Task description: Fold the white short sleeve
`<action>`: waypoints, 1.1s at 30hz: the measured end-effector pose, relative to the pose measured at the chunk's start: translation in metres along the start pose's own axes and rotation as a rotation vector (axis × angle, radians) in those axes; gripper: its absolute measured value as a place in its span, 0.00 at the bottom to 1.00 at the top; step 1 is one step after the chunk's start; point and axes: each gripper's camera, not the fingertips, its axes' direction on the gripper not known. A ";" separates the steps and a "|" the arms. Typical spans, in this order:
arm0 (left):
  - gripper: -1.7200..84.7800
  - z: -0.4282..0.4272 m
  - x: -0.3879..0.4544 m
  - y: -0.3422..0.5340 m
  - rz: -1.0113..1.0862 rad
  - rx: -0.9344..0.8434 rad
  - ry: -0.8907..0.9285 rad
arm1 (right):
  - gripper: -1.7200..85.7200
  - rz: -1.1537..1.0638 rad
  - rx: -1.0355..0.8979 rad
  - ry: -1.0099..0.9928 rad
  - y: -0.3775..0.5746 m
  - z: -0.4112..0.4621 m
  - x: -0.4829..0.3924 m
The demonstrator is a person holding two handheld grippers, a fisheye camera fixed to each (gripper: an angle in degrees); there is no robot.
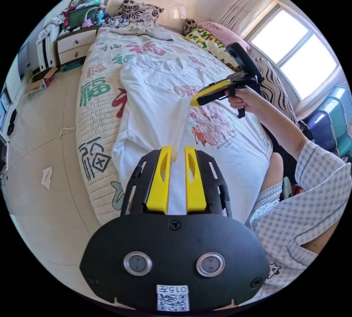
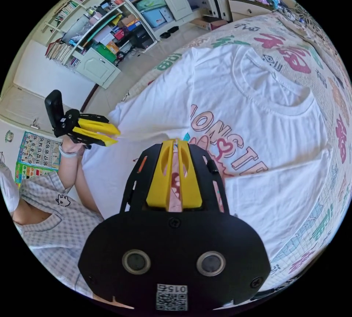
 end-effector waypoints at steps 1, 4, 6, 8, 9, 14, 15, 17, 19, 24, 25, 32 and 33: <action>0.09 -0.003 -0.003 0.001 -0.012 0.019 0.011 | 0.08 0.004 0.018 0.001 -0.001 -0.004 0.001; 0.09 -0.021 -0.026 0.006 -0.094 0.125 0.064 | 0.10 0.030 0.110 0.001 -0.017 -0.018 0.007; 0.09 -0.028 -0.043 0.010 -0.162 0.184 0.037 | 0.11 0.060 0.141 0.004 -0.039 -0.017 0.013; 0.09 -0.030 -0.052 0.012 -0.204 0.213 0.012 | 0.11 0.087 0.142 0.007 -0.056 -0.010 0.019; 0.09 -0.028 -0.056 0.011 -0.220 0.217 -0.010 | 0.11 0.110 0.134 0.023 -0.067 -0.005 0.023; 0.09 -0.004 -0.057 -0.007 -0.196 0.137 -0.074 | 0.08 0.166 0.131 -0.054 -0.089 0.007 0.042; 0.09 0.001 -0.057 -0.011 -0.189 0.113 -0.095 | 0.05 0.167 0.126 -0.089 -0.090 0.008 0.046; 0.07 0.006 -0.058 -0.015 -0.183 0.095 -0.109 | 0.03 0.185 0.121 -0.040 -0.087 0.006 0.050; 0.05 0.007 -0.061 -0.016 -0.197 0.090 -0.133 | 0.02 0.203 0.134 0.033 -0.080 -0.001 0.058; 0.02 0.009 -0.071 -0.016 -0.200 0.080 -0.121 | 0.03 0.251 0.188 0.008 -0.060 -0.017 0.075; 0.03 0.008 -0.071 -0.016 -0.200 0.085 -0.112 | 0.03 0.250 0.192 0.015 -0.058 -0.019 0.074; 0.09 -0.013 -0.038 -0.003 -0.056 0.164 -0.014 | 0.11 0.081 0.040 -0.021 -0.016 -0.042 0.040; 0.09 -0.008 -0.031 -0.005 -0.027 0.145 -0.008 | 0.11 0.046 0.002 -0.007 -0.009 -0.041 0.032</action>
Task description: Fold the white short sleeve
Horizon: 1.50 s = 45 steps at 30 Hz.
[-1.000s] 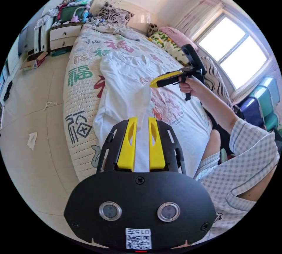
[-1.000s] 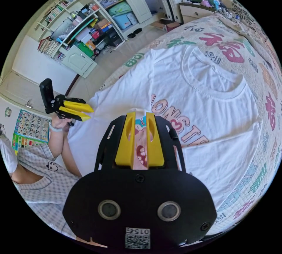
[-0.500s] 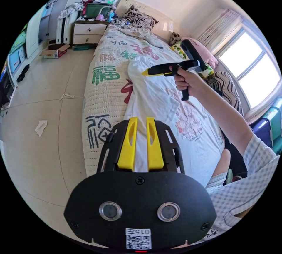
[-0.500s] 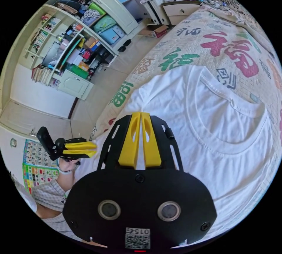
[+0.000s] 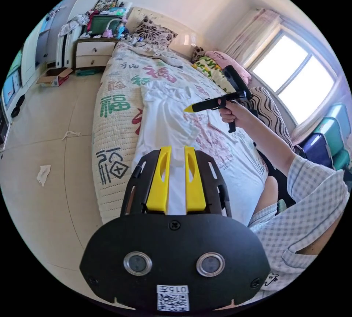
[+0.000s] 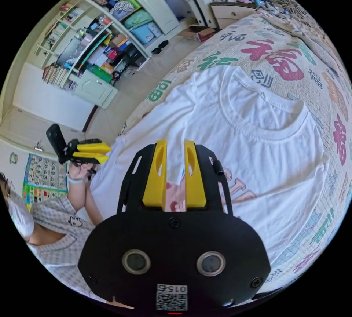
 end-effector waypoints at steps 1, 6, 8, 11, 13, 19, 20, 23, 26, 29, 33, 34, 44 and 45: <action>0.09 0.003 0.003 -0.001 0.013 -0.013 0.001 | 0.10 -0.014 -0.022 0.008 0.003 0.001 -0.003; 0.07 0.045 0.017 -0.004 0.079 -0.182 -0.098 | 0.04 -0.013 -0.148 0.176 0.012 0.022 -0.013; 0.05 0.049 0.018 -0.003 0.083 -0.197 -0.127 | 0.02 0.002 -0.123 0.168 0.015 0.016 -0.012; 0.02 0.040 0.018 0.000 0.090 -0.165 -0.119 | 0.01 0.046 -0.047 0.169 0.031 -0.006 -0.006; 0.02 0.034 0.016 0.002 0.095 -0.148 -0.114 | 0.01 0.073 -0.014 0.180 0.043 -0.018 -0.001; 0.03 0.040 0.005 0.002 0.086 -0.170 -0.059 | 0.03 0.112 0.030 0.119 0.065 -0.030 0.012; 0.04 0.040 0.005 0.002 0.082 -0.166 -0.047 | 0.05 0.102 0.031 0.086 0.063 -0.028 0.010; 0.05 0.045 0.006 0.003 0.088 -0.172 -0.059 | 0.09 0.074 -0.015 0.091 0.054 -0.016 0.003; 0.05 0.052 0.008 0.003 0.103 -0.197 -0.099 | 0.05 0.069 -0.024 0.172 0.053 -0.013 -0.002; 0.02 0.054 0.012 0.004 0.125 -0.205 -0.128 | 0.01 0.081 -0.007 0.139 0.063 -0.025 0.001; 0.01 0.052 0.014 0.006 0.154 -0.205 -0.103 | 0.01 0.107 0.035 0.130 0.086 -0.051 0.008; 0.01 0.053 0.014 0.006 0.154 -0.209 -0.104 | 0.01 0.111 0.033 0.132 0.089 -0.052 0.009; 0.02 0.042 0.016 0.009 0.172 -0.171 -0.009 | 0.07 0.119 0.056 0.106 0.121 -0.067 0.015; 0.02 0.036 0.017 0.009 0.180 -0.125 -0.004 | 0.07 0.117 0.052 0.112 0.125 -0.069 0.015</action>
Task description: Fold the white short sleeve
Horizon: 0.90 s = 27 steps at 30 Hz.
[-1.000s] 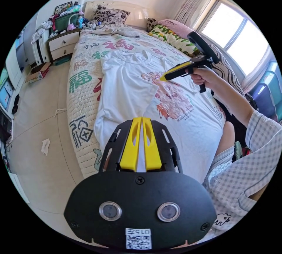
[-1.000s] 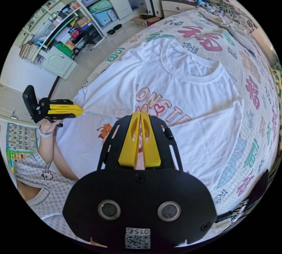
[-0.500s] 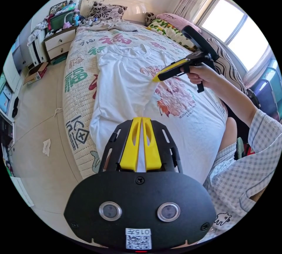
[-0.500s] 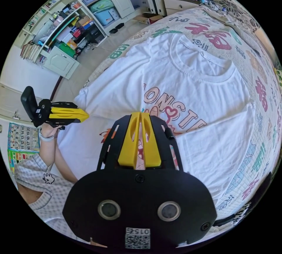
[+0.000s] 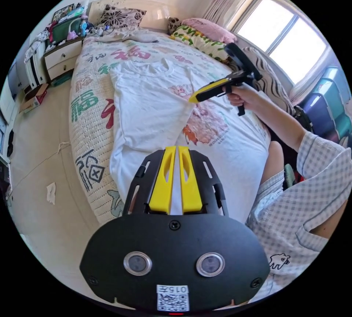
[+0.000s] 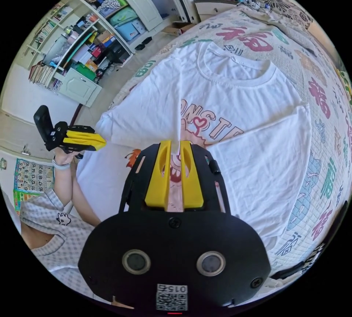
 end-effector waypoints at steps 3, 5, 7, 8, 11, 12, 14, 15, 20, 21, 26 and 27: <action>0.03 0.009 0.003 -0.003 0.014 -0.013 -0.108 | 0.07 -0.014 -0.063 0.031 0.008 0.003 0.002; 0.03 0.029 0.000 -0.007 0.019 -0.121 -0.197 | 0.06 -0.012 -0.012 0.017 0.018 -0.007 0.006; 0.04 0.036 -0.005 -0.007 0.020 -0.154 -0.193 | 0.06 -0.028 0.074 -0.008 0.033 -0.025 0.014; 0.04 0.030 -0.009 -0.006 0.009 -0.135 -0.171 | 0.06 -0.019 0.119 0.005 0.044 -0.039 0.022; 0.06 0.002 -0.026 0.000 -0.050 -0.016 -0.168 | 0.07 0.004 0.187 0.118 0.069 -0.073 0.052; 0.07 -0.012 -0.036 0.001 -0.092 0.052 -0.157 | 0.08 0.035 0.198 0.156 0.077 -0.087 0.067; 0.09 -0.029 -0.051 0.000 -0.141 0.182 -0.119 | 0.09 0.079 0.240 0.154 0.085 -0.108 0.093; 0.10 -0.035 -0.060 -0.010 -0.138 0.234 -0.114 | 0.10 0.106 0.286 0.132 0.089 -0.121 0.109; 0.12 -0.020 -0.084 -0.103 -0.102 0.202 -0.199 | 0.12 0.197 0.387 0.067 0.082 -0.143 0.162; 0.12 -0.008 -0.090 -0.129 -0.096 0.172 -0.210 | 0.12 0.216 0.379 0.069 0.074 -0.142 0.171; 0.12 0.052 -0.116 -0.214 -0.131 0.080 -0.193 | 0.13 0.280 0.342 0.070 0.046 -0.125 0.198; 0.12 0.068 -0.125 -0.228 -0.162 0.053 -0.158 | 0.14 0.291 0.332 0.067 0.040 -0.121 0.203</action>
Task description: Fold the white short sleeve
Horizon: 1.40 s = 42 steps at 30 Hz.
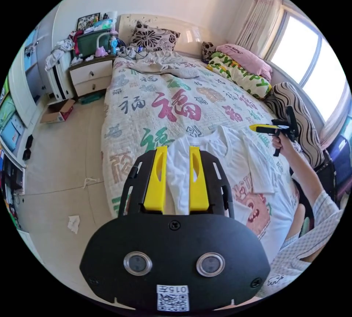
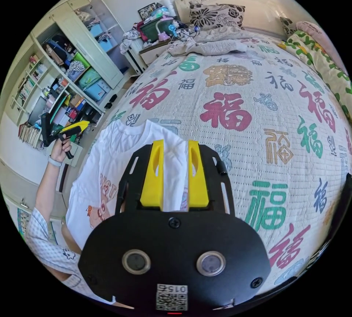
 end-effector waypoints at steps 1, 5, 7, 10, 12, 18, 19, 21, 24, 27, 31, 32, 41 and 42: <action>0.12 0.009 -0.002 -0.005 -0.012 -0.012 0.001 | 0.14 0.003 -0.010 0.005 -0.002 0.003 0.001; 0.13 0.057 -0.004 -0.025 -0.024 -0.064 -0.046 | 0.14 -0.011 -0.078 0.016 -0.012 0.018 0.003; 0.14 0.074 -0.002 -0.028 -0.014 -0.106 -0.060 | 0.13 -0.033 -0.116 -0.005 -0.012 0.023 0.001; 0.14 0.094 0.002 -0.026 0.010 -0.169 -0.079 | 0.12 -0.096 -0.182 0.037 -0.009 0.031 -0.006; 0.13 0.093 0.005 -0.022 0.039 -0.183 -0.039 | 0.11 -0.173 -0.198 0.090 -0.002 0.027 -0.015; 0.04 0.083 0.026 -0.007 0.096 -0.196 -0.054 | 0.03 -0.216 -0.202 0.109 0.021 0.005 -0.026; 0.04 0.079 0.030 -0.006 0.106 -0.189 -0.070 | 0.03 -0.219 -0.190 0.120 0.024 -0.001 -0.028; 0.03 0.054 0.050 0.001 0.151 -0.140 -0.106 | 0.02 -0.232 -0.131 0.123 0.036 -0.030 -0.034; 0.03 0.007 0.075 0.016 0.205 -0.063 -0.115 | 0.02 -0.247 -0.044 0.076 0.060 -0.078 -0.041; 0.03 -0.047 0.106 0.045 0.273 0.001 -0.104 | 0.01 -0.298 0.001 0.026 0.095 -0.129 -0.054; 0.03 -0.111 0.153 0.106 0.363 0.052 -0.079 | 0.02 -0.386 0.033 -0.036 0.162 -0.189 -0.079; 0.03 -0.131 0.170 0.133 0.389 0.060 -0.069 | 0.02 -0.421 0.033 -0.050 0.189 -0.207 -0.087; 0.03 -0.179 0.267 0.374 0.510 -0.019 -0.016 | 0.02 -0.501 -0.054 -0.157 0.416 -0.252 -0.124; 0.03 -0.173 0.274 0.401 0.512 -0.053 -0.033 | 0.02 -0.503 -0.084 -0.163 0.442 -0.248 -0.127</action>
